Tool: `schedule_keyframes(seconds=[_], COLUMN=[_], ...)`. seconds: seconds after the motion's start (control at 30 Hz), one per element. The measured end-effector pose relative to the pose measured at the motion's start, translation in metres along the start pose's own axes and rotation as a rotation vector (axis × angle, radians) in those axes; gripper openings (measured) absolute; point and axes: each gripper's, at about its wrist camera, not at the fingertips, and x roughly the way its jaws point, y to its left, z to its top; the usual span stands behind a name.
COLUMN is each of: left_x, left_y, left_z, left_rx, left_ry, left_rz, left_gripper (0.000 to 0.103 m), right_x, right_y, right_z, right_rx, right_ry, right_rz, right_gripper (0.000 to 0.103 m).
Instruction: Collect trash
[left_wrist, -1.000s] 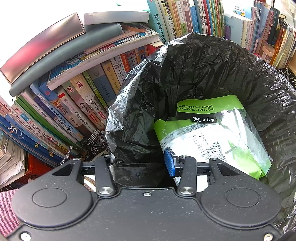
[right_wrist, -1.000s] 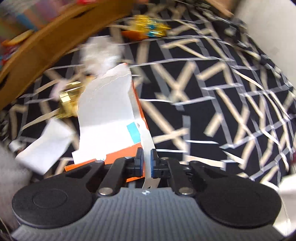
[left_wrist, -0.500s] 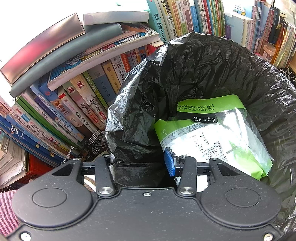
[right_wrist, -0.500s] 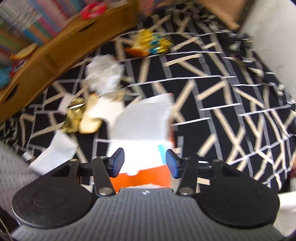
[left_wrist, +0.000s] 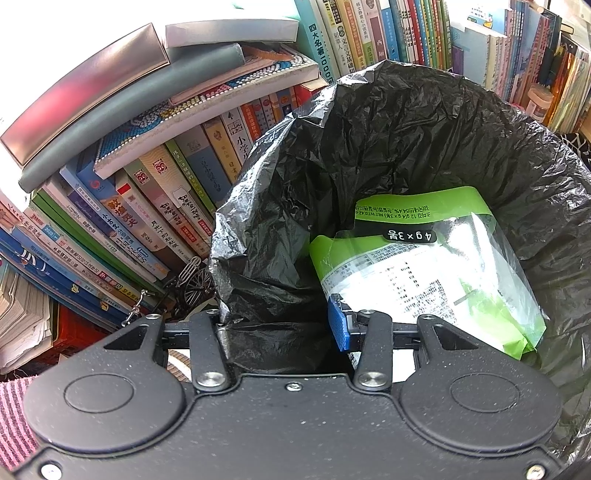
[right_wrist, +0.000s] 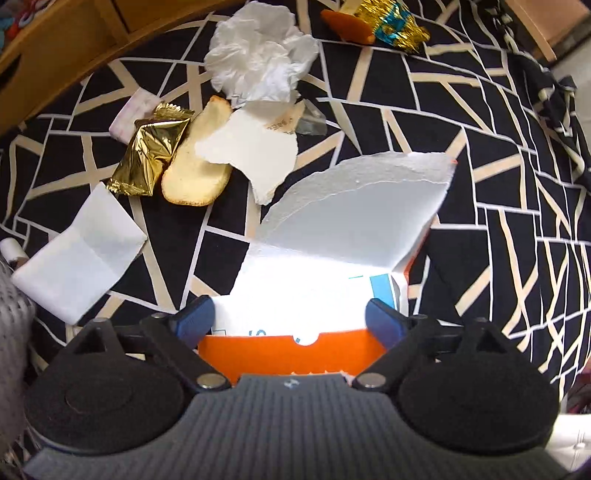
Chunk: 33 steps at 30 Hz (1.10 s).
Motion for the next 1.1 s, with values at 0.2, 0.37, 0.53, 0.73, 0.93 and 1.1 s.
schedule_keyframes(seconds=[0.2, 0.37, 0.53, 0.73, 0.93, 1.1], left_x=[0.002, 0.003, 0.003, 0.003, 0.003, 0.003], left_y=[0.001, 0.002, 0.002, 0.002, 0.002, 0.002], left_z=[0.0, 0.0, 0.0, 0.0, 0.0, 0.0], left_rx=[-0.001, -0.002, -0.001, -0.001, 0.0, 0.0], left_ry=[0.004, 0.005, 0.004, 0.004, 0.004, 0.004], left_rz=[0.002, -0.001, -0.002, -0.001, -0.001, 0.0], left_gripper=[0.041, 0.041, 0.041, 0.041, 0.041, 0.041], right_x=[-0.008, -0.021, -0.031, -0.05, -0.054, -0.024], right_y=[0.001, 0.004, 0.0, -0.024, -0.024, -0.006], right_z=[-0.005, -0.004, -0.005, 0.004, 0.011, 0.009], right_rx=[-0.001, 0.023, 0.043, 0.121, 0.117, 0.024], right_ry=[-0.025, -0.049, -0.078, -0.139, -0.145, -0.094], right_rz=[0.082, 0.132, 0.121, 0.14, 0.118, 0.073], right_gripper=[0.066, 0.023, 0.014, 0.003, 0.04, 0.072])
